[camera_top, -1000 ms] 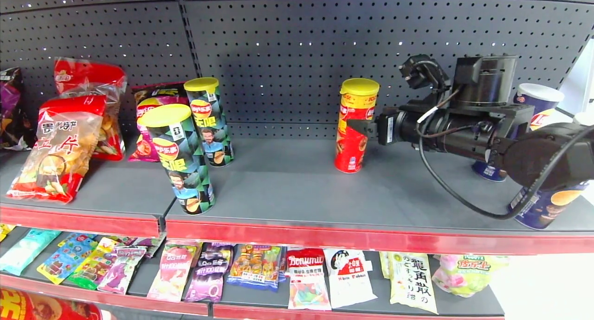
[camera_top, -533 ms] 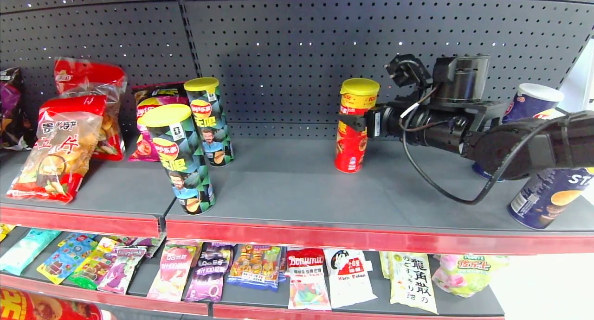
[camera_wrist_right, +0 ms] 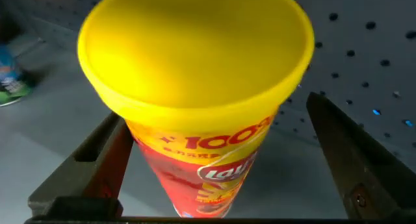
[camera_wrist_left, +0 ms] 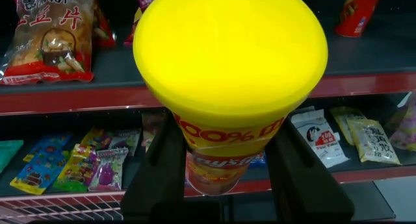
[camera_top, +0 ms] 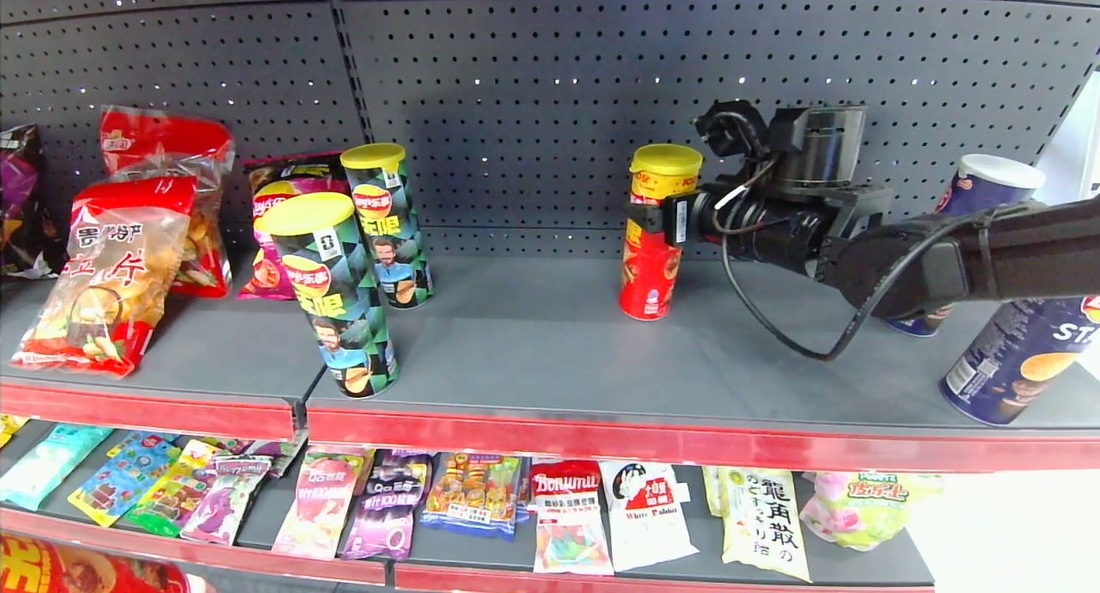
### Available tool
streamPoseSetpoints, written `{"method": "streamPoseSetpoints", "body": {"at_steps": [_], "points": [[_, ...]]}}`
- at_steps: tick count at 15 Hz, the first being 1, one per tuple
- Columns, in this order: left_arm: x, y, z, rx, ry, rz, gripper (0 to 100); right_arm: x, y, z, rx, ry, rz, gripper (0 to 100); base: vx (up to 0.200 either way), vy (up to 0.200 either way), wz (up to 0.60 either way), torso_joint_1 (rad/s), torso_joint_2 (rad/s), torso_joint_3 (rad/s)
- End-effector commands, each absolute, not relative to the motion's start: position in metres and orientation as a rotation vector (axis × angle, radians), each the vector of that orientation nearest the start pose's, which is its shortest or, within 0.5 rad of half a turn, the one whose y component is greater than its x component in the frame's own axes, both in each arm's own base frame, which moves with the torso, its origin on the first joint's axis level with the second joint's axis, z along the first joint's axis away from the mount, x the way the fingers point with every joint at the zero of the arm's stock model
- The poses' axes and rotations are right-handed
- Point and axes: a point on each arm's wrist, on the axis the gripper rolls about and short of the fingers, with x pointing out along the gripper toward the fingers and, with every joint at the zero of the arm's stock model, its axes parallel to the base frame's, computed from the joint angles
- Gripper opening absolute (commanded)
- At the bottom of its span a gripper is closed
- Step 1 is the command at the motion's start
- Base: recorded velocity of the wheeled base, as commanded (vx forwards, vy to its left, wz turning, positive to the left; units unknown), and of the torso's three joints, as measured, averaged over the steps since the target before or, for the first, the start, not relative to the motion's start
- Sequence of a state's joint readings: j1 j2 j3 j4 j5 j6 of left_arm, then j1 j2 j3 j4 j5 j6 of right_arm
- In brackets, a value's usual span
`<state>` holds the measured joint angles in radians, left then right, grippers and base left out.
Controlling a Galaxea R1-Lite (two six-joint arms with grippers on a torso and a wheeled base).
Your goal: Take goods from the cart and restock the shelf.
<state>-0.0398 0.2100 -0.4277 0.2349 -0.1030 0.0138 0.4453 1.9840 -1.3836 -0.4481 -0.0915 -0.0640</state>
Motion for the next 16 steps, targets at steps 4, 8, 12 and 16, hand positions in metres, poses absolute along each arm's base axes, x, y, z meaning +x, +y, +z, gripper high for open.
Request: {"method": "streamPoseSetpoints", "body": {"at_steps": [4, 8, 12, 16], "points": [[-0.037, -0.001, 0.172, 0.013, 0.017, -0.144, 0, 0.354, 0.193, 0.223, -0.102, 0.146, 0.367, 100, 0.0, 0.0, 0.0, 0.0, 0.0, 0.0], [-0.037, -0.001, 0.172, 0.013, 0.019, -0.144, 0, 0.343, 0.214, 0.221, -0.113, 0.149, 0.299, 100, 0.0, 0.0, 0.0, 0.0, 0.0, 0.0], [-0.036, -0.001, 0.171, 0.012, 0.022, -0.144, 0, 0.348, 0.213, 0.216, -0.127, 0.157, 0.209, 100, 0.0, 0.0, 0.0, 0.0, 0.0, 0.0], [-0.035, -0.001, 0.168, 0.011, 0.031, -0.144, 0, 0.36, 0.211, 0.212, -0.131, 0.156, 0.155, 100, 0.0, 0.0, 0.0, 0.0, 0.0, 0.0]]}}
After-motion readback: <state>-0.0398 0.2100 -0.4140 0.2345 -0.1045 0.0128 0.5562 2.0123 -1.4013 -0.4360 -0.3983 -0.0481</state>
